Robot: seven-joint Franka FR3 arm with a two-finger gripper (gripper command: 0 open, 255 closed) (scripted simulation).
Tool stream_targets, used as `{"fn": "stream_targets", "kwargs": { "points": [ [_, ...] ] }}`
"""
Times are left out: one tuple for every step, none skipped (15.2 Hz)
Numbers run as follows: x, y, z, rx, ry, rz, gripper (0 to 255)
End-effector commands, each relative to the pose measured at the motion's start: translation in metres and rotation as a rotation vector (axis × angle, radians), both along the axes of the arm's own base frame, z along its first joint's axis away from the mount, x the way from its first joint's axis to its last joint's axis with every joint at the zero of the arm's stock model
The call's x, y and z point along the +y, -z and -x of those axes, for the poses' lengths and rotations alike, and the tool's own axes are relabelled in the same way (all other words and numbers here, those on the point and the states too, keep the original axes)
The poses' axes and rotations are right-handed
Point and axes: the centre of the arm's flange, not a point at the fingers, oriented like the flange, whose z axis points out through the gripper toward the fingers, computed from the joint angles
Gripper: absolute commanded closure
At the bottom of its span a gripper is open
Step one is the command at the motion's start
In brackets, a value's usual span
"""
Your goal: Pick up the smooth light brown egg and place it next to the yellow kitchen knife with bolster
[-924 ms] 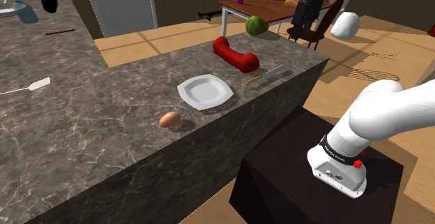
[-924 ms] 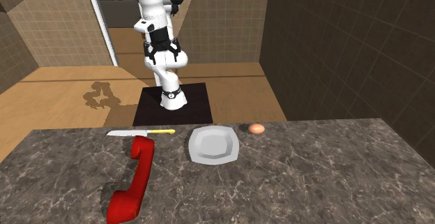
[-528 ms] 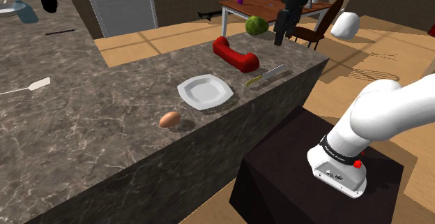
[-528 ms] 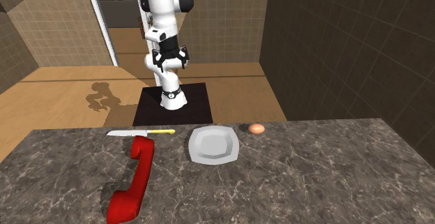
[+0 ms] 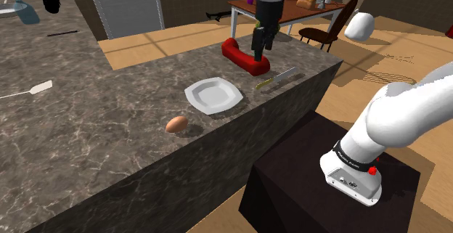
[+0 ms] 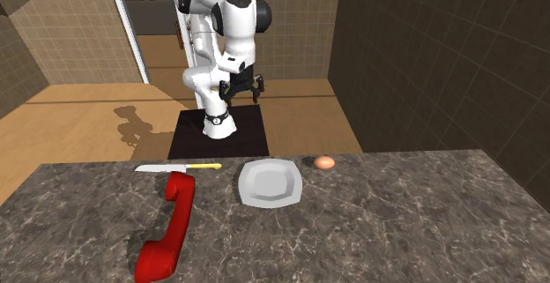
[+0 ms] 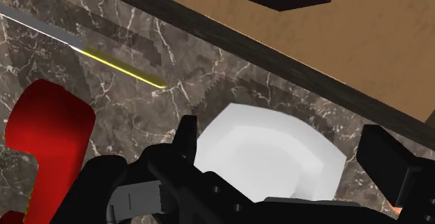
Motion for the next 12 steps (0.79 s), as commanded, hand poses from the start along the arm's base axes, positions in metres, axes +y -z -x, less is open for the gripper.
{"fn": "stream_targets", "kwargs": {
  "points": [
    [0.022,0.012,-0.013,0.002,-0.038,0.011,0],
    [0.033,0.018,-0.019,0.003,-0.057,0.017,0],
    [0.044,0.024,-0.025,0.004,-0.075,0.023,0],
    [0.055,0.03,-0.031,0.004,-0.094,0.029,0],
    [0.067,0.036,-0.037,0.005,-0.112,0.035,0],
    [0.078,0.043,-0.042,0.006,-0.131,0.041,0],
    [0.089,0.049,-0.047,0.007,-0.15,0.046,0],
    [0.101,0.056,-0.052,0.008,-0.168,0.052,0],
    [0.113,0.062,-0.056,0.009,-0.187,0.058,0],
    [0.124,0.069,-0.061,0.01,-0.205,0.064,0],
    [0.136,0.075,-0.065,0.011,-0.224,0.07,0],
    [0.148,0.082,-0.069,0.012,-0.242,0.076,0]
  ]
}}
